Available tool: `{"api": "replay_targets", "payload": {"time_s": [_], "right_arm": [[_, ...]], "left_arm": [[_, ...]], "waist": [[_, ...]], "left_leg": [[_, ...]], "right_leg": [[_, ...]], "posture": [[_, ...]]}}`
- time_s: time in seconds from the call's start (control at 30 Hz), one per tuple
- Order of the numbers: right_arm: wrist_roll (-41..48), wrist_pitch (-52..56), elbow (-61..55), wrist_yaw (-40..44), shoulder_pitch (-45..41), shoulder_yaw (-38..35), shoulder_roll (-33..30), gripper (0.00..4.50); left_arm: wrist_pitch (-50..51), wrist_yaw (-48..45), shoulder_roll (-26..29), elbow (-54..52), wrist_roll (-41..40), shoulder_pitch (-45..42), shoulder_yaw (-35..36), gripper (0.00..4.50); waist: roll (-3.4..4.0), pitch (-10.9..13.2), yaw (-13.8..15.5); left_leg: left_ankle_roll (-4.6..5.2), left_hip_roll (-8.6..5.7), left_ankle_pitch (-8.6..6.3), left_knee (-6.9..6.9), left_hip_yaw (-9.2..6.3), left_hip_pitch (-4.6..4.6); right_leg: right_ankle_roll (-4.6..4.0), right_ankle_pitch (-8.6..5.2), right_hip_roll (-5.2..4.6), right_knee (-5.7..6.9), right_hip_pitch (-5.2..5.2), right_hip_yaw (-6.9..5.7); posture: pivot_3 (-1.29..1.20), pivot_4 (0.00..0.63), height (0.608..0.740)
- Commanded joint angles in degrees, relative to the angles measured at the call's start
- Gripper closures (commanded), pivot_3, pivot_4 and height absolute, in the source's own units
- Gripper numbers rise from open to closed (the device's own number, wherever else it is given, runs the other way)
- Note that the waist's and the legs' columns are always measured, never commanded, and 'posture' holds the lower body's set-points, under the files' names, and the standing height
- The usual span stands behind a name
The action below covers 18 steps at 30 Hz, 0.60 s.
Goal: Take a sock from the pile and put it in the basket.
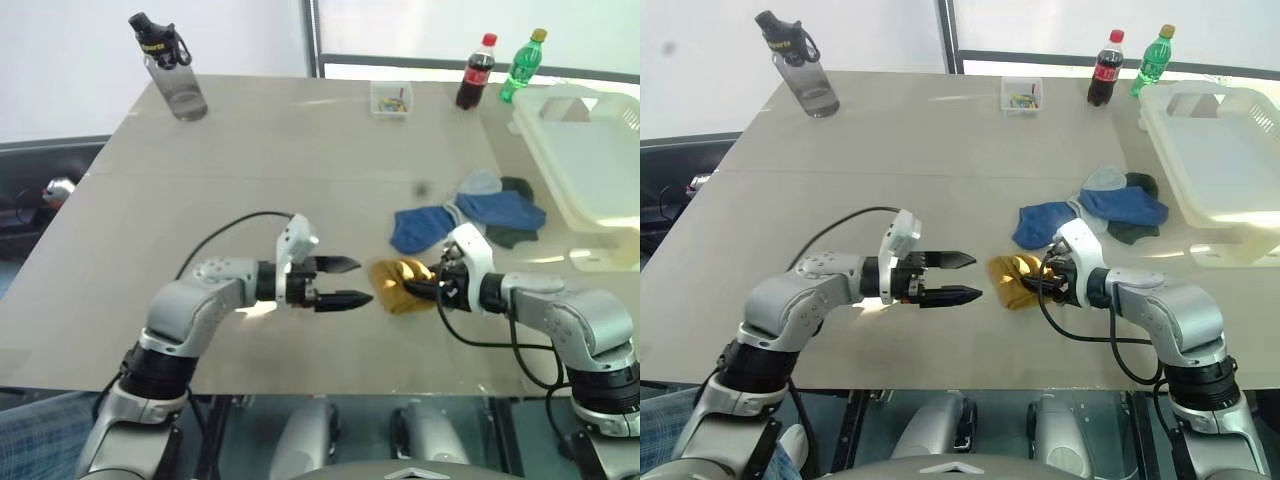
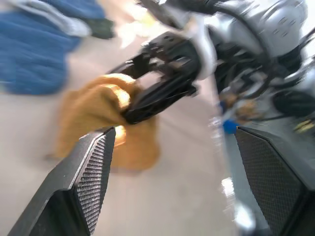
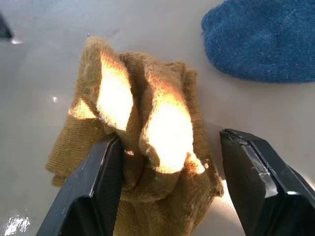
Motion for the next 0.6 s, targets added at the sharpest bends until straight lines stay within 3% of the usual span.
{"api": "replay_targets", "payload": {"time_s": [0.03,0.13,0.27,0.33,0.43,0.47,0.53,0.6], "right_arm": [[0.8,1.1,0.1,0.6,2.8,2.8,-0.5,1.39],[1.0,0.9,-0.9,1.1,3.3,4.4,-1.0,1.39],[0.7,0.1,-1.0,1.4,4.0,6.2,-1.7,1.39],[0.7,-0.3,-0.9,1.7,4.2,6.6,-2.1,1.89],[0.9,-0.5,-0.7,2.5,4.4,7.2,-2.8,2.99],[1.0,-0.5,-0.7,2.9,4.4,7.4,-3.1,3.63],[1.1,-0.6,-0.5,3.6,4.3,7.8,-3.7,4.43],[1.0,-1.0,-0.2,4.2,4.1,8.2,-4.4,4.48]], "left_arm": [[-6.6,0.8,4.2,-4.8,5.4,0.0,1.4,0.33],[-8.5,1.9,8.1,-7.3,7.3,-0.4,4.2,0.33],[-10.6,2.9,9.1,-10.5,4.4,0.2,10.4,0.33],[-9.5,4.0,8.6,-13.2,0.9,0.5,14.4,0.25],[-7.8,5.6,8.2,-16.2,-4.1,2.8,19.5,0.25],[-7.6,5.8,8.3,-16.9,-5.5,3.9,21.3,0.25],[-7.5,5.2,9.2,-17.8,-7.2,6.7,24.1,0.25],[-6.8,3.5,10.7,-18.8,-9.5,9.9,26.4,0.25]], "waist": [[-0.03,0.0,0.0],[-0.03,0.0,0.0],[-0.04,0.0,0.0],[-0.06,0.0,-0.1],[-0.06,0.0,-0.2],[-0.05,0.0,-0.3],[-0.05,0.0,-0.5],[-0.07,0.0,-0.6]], "left_leg": [[0.01,0.00,0.00,0.00,0.00,-0.01],[0.02,0.00,-0.01,-0.02,0.00,-0.01],[0.04,0.00,-0.02,-0.04,0.00,0.00],[0.04,0.01,-0.02,-0.04,0.00,-0.01],[0.04,0.01,-0.02,-0.04,0.00,0.00],[0.03,0.01,-0.02,-0.04,0.00,0.01],[0.03,0.01,-0.02,-0.04,0.00,0.02],[0.03,0.01,-0.02,-0.04,0.00,0.05]], "right_leg": [[0.00,0.00,0.00,-0.01,0.00,0.00],[0.00,0.00,-0.01,-0.02,0.00,0.00],[0.00,0.00,-0.02,-0.05,0.00,0.00],[0.00,0.00,-0.02,-0.06,0.00,-0.01],[0.01,0.00,-0.03,-0.06,0.01,-0.01],[0.01,0.00,-0.03,-0.05,0.01,-0.01],[0.01,0.00,-0.03,-0.04,0.01,-0.01],[0.01,0.00,-0.03,-0.03,0.03,-0.02]], "posture": [[0.00,0.150,0.740],[0.00,0.150,0.740],[0.00,0.150,0.740],[0.00,0.150,0.740],[0.00,0.150,0.740],[0.00,0.150,0.740],[0.00,0.150,0.740],[0.00,0.150,0.740]]}}
